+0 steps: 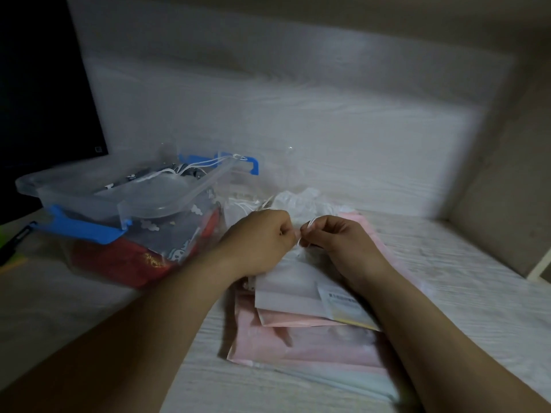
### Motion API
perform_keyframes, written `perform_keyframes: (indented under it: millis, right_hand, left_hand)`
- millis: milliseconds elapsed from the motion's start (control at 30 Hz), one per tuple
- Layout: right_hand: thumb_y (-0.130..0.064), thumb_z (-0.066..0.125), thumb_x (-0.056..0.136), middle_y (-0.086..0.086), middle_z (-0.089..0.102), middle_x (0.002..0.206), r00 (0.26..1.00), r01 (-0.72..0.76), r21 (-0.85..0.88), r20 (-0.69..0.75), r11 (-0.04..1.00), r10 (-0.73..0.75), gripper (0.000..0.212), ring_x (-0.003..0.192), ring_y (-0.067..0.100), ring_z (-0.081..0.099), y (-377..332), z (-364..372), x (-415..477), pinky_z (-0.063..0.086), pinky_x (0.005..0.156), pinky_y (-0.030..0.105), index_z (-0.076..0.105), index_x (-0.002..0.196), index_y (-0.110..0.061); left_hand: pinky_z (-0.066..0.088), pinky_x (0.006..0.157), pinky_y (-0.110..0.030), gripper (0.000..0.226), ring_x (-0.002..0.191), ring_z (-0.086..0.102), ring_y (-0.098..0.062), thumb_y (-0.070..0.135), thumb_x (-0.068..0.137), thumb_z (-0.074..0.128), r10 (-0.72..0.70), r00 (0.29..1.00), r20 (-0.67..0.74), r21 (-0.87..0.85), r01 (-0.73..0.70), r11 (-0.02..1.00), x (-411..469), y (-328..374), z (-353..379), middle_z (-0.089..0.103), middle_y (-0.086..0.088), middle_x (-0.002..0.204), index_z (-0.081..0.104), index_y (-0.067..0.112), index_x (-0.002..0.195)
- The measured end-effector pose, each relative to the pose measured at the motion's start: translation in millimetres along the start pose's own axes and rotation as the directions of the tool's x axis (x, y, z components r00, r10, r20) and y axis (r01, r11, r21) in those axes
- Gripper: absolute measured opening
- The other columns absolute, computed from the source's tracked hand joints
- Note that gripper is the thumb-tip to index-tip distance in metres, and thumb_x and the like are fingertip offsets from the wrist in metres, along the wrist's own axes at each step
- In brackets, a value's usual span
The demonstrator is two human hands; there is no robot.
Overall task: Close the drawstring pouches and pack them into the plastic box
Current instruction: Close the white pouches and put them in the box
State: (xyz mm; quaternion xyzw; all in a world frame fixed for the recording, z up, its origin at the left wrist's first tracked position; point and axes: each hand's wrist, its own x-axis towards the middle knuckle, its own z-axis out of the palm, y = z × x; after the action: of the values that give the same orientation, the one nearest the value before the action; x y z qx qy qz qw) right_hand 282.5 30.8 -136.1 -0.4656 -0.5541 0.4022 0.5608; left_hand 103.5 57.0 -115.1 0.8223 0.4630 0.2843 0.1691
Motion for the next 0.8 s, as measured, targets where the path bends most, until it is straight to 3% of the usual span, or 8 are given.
perform_keyframes:
  millis: [200, 333, 533, 800]
  right_hand:
    - [-0.002, 0.070, 0.086, 0.013, 0.074, 0.081, 0.998, 0.057, -0.128, -0.024, 0.990, -0.061, 0.024, 0.064, 0.012, 0.059, 0, 1, 1, 0.042, 0.060, 0.023, 0.072, 0.068, -0.017]
    - [0.001, 0.068, 0.091, 0.017, 0.077, 0.085, 0.996, 0.083, -0.134, -0.033, 0.988, -0.088, 0.021, 0.069, 0.015, 0.065, 0, 1, 1, 0.047, 0.063, 0.024, 0.070, 0.073, -0.011]
    - [0.002, 0.068, 0.088, 0.015, 0.075, 0.085, 0.999, 0.043, -0.076, -0.026, 0.996, -0.045, 0.016, 0.069, 0.019, 0.060, -2, 0, -1, 0.045, 0.064, 0.031, 0.073, 0.078, -0.010]
    - [0.001, 0.069, 0.090, 0.015, 0.064, 0.075, 1.000, 0.001, -0.008, -0.008, 1.000, -0.001, 0.009, 0.060, 0.016, 0.049, -11, -1, -5, 0.038, 0.055, 0.025, 0.071, 0.084, -0.006]
  left_hand:
    - [0.044, 0.062, -0.030, 0.024, 0.066, 0.057, -0.011, 0.033, 0.095, 0.068, -0.025, 1.000, -0.001, -0.166, 0.025, 0.986, 3, 3, -3, 0.064, 0.002, 0.071, 0.070, 0.014, 0.081]
    - [0.042, 0.059, -0.028, 0.026, 0.052, 0.049, -0.012, 0.025, 0.096, 0.064, -0.077, 0.997, 0.032, -0.296, 0.083, 0.952, 5, 5, 0, 0.061, 0.000, 0.056, 0.072, 0.010, 0.075]
    - [0.056, 0.082, -0.033, 0.018, 0.075, 0.067, -0.006, 0.018, 0.087, 0.076, -0.056, 0.998, 0.034, -0.409, 0.065, 0.910, 5, -2, 5, 0.077, 0.002, 0.080, 0.077, 0.024, 0.071]
    - [0.046, 0.072, -0.022, 0.010, 0.070, 0.054, -0.005, 0.018, 0.089, 0.080, 0.059, 0.998, -0.004, -0.477, -0.054, 0.877, 6, -9, 7, 0.066, 0.002, 0.080, 0.072, 0.014, 0.091]
